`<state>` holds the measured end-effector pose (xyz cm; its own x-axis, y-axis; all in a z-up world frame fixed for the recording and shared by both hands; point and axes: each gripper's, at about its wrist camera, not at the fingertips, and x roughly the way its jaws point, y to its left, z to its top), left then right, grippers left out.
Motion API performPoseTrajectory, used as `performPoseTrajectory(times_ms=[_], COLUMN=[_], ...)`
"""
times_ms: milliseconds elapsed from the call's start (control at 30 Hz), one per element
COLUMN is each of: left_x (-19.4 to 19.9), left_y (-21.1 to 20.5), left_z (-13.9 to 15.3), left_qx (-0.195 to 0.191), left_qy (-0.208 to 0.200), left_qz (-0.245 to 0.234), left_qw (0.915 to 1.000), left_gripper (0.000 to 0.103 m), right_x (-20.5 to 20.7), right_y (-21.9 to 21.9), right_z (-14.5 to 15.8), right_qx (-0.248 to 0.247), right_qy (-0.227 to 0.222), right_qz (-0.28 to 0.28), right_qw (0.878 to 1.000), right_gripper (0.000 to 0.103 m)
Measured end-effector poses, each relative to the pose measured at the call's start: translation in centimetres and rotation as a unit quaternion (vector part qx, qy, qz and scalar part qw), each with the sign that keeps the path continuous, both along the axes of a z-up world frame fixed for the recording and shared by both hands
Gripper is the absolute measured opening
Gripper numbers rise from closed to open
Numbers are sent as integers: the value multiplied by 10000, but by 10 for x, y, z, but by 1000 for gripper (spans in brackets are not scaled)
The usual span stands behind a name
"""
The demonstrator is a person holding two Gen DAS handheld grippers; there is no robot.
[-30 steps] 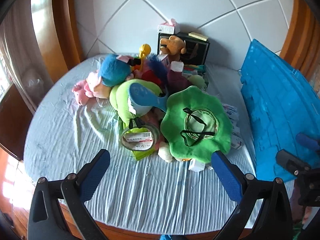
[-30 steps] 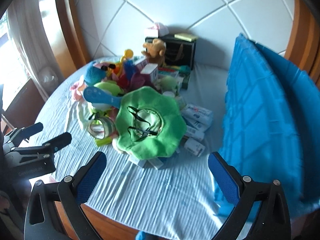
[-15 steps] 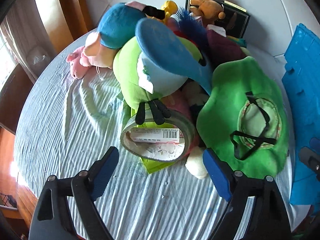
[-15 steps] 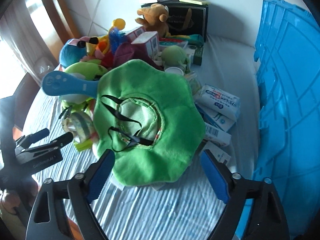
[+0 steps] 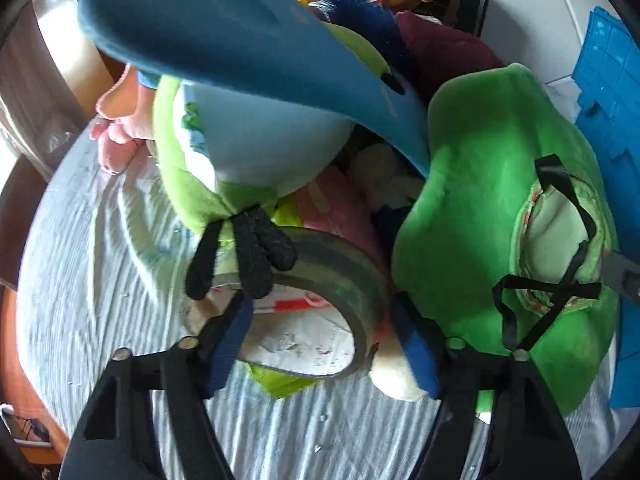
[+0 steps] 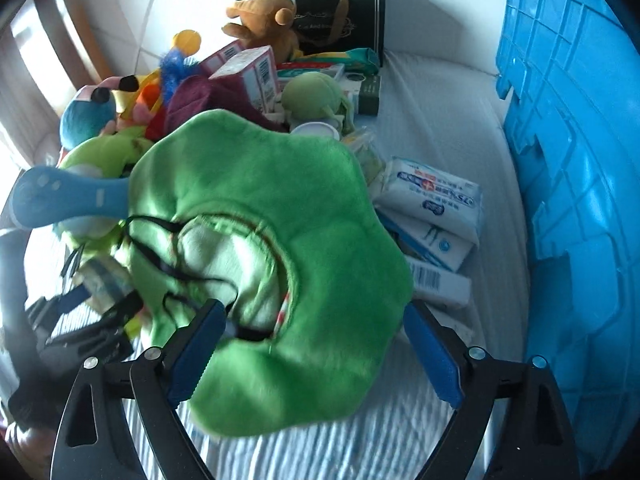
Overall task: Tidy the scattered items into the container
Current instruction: 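Reach both grippers toward the green plush hat and tape roll, then grasp the green plush hat with the right gripper while the left grasps the tape roll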
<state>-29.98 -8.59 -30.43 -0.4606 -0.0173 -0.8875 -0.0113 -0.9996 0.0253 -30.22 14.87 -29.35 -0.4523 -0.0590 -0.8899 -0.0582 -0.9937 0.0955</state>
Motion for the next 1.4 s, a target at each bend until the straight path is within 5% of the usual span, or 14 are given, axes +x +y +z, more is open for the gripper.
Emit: performPoseTrajectory(times_ms=[67, 100, 133, 300, 667, 967, 1167, 1400], left_x=[1, 1, 1, 9, 35, 42, 35, 32], left_y=[1, 2, 3, 2, 1, 5, 10, 55], left_z=[-1, 0, 0, 14, 93, 171, 218, 266], left_qx=[121, 163, 196, 247, 329, 262, 278, 488], left_qy=[14, 10, -3, 120, 743, 1614, 2124, 2575], left_qz=[-106, -168, -212, -359, -659, -1004, -1262, -2018], left_qw=[9999, 9997, 9996, 9990, 9945, 9814, 9686, 9437], left_gripper=[40, 32, 18, 15, 14, 14, 14, 14], right_x=[-7, -9, -9, 2, 21, 37, 50, 74], right_y=[-2, -5, -8, -26, -49, -59, -55, -17], right_z=[-11, -15, -17, 4, 84, 160, 208, 262], right_qx=[11, 64, 55, 395, 724, 959, 1126, 1404], right_qy=[-68, -113, -120, 261, 1281, 2081, 2511, 2895], right_qz=[27, 71, 136, 372, 474, 414, 140, -646], right_qw=[10000, 9999, 9998, 9982, 9880, 9725, 9613, 9446], right_gripper=[87, 58, 43, 22, 16, 16, 16, 16])
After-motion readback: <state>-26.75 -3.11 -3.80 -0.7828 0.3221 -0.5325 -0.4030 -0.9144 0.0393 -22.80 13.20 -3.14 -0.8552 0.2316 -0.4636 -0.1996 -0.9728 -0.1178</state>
